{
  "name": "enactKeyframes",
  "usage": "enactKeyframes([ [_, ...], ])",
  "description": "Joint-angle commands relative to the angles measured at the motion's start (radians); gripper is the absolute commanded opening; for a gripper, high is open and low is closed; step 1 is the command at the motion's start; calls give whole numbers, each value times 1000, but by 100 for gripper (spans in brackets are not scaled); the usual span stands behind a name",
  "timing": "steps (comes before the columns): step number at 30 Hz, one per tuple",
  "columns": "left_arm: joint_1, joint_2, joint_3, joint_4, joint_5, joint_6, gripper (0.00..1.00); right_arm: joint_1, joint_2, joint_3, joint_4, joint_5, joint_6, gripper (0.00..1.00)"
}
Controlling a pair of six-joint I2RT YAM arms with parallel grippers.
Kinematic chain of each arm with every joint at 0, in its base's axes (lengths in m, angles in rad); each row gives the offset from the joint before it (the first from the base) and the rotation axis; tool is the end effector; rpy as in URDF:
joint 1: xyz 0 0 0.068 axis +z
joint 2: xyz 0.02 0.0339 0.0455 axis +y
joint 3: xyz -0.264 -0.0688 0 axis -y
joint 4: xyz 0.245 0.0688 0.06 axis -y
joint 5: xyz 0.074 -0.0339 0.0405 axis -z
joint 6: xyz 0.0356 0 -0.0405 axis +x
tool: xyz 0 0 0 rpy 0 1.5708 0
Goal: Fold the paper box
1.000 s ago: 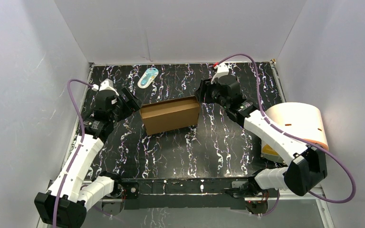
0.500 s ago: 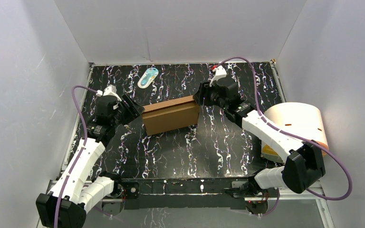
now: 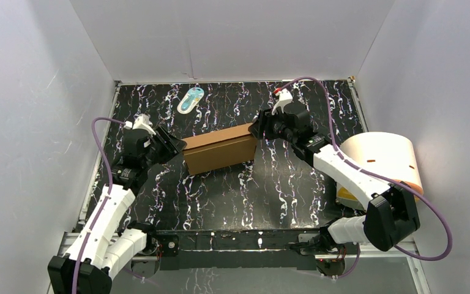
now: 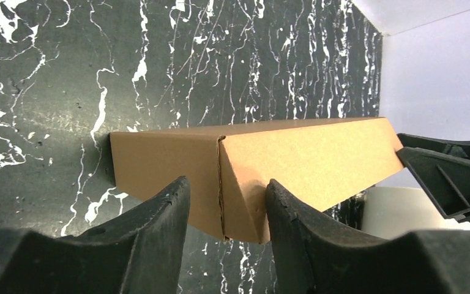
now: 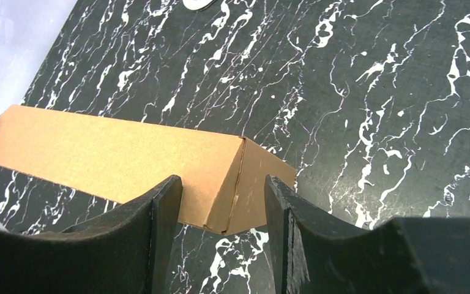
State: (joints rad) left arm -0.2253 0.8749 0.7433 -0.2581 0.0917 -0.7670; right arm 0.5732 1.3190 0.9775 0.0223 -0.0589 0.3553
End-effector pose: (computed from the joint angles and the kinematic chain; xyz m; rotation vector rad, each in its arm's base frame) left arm 0.1969 -0.0485 0.3019 -0.4835 1.9751 -0.7306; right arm 0.2586 0.1694 0.3093 -0.2531 1.9323 0.6818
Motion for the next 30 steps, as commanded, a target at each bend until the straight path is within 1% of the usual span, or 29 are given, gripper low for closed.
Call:
enactKeyframes([
  [1, 56, -1, -64, -53, 88, 5, 44, -28, -4, -21, -32, -125, -32, 60],
  [7, 152, 16, -115, -3, 228, -18, 39, -80, 29, -42, -32, -232, -8, 58],
  [12, 195, 59, -138, 47, 311, -23, 38, -121, 64, -86, 15, -290, 10, 55],
  [17, 204, 116, -158, 99, 377, -18, 39, -139, 84, -135, 60, -305, 11, 54],
  [24, 204, 195, -165, 119, 404, 34, 41, -145, 118, -202, 122, -331, 8, 54],
  [30, 197, 311, -161, 202, 502, 18, 41, -149, 151, -218, 163, -394, 11, 47],
])
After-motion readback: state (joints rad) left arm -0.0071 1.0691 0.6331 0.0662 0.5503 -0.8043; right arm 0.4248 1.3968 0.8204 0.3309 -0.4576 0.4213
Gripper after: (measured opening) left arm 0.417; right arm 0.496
